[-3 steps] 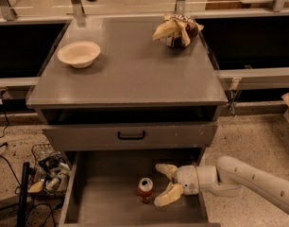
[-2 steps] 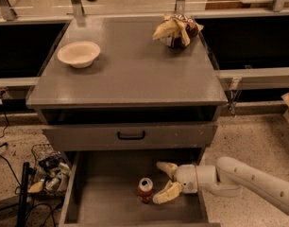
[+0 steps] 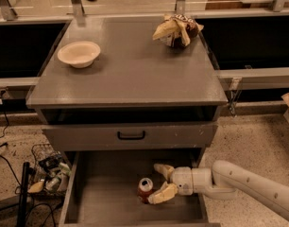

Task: Pick coke can from middle drawer and place on counter

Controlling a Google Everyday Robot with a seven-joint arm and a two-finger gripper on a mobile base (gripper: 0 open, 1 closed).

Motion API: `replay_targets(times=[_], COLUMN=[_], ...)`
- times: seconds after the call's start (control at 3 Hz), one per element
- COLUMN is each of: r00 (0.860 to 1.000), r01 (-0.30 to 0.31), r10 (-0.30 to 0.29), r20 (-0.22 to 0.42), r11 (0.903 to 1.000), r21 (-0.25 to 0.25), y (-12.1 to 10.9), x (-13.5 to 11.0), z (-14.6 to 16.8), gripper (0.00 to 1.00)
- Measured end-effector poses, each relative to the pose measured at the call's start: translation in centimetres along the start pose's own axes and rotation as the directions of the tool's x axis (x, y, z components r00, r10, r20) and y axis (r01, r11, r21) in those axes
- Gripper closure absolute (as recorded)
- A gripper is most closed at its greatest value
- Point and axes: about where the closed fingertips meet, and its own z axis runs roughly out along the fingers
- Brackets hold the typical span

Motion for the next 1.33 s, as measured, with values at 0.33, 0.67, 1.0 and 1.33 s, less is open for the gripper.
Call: replay_targets(times=[0.33, 0.67, 1.0, 1.33], r00=[1.000, 1.000, 0.997, 0.994], r01=[-0.001, 0.000, 0.031, 0.042], r10=[0.001, 0.000, -0.024, -0.028], r20=[0.000, -0.024, -0.079, -0.105], r11=[1.0000, 0.9998, 0.9948, 0.9895], r21=[0.000, 0.018, 0.097, 0.138], y=[0.0, -0.2, -0.3, -0.6], x=[0.0, 0.2, 0.7, 1.1], z=[0.0, 0.4, 1.0, 1.4], gripper=[0.00, 0.00, 0.00, 0.00])
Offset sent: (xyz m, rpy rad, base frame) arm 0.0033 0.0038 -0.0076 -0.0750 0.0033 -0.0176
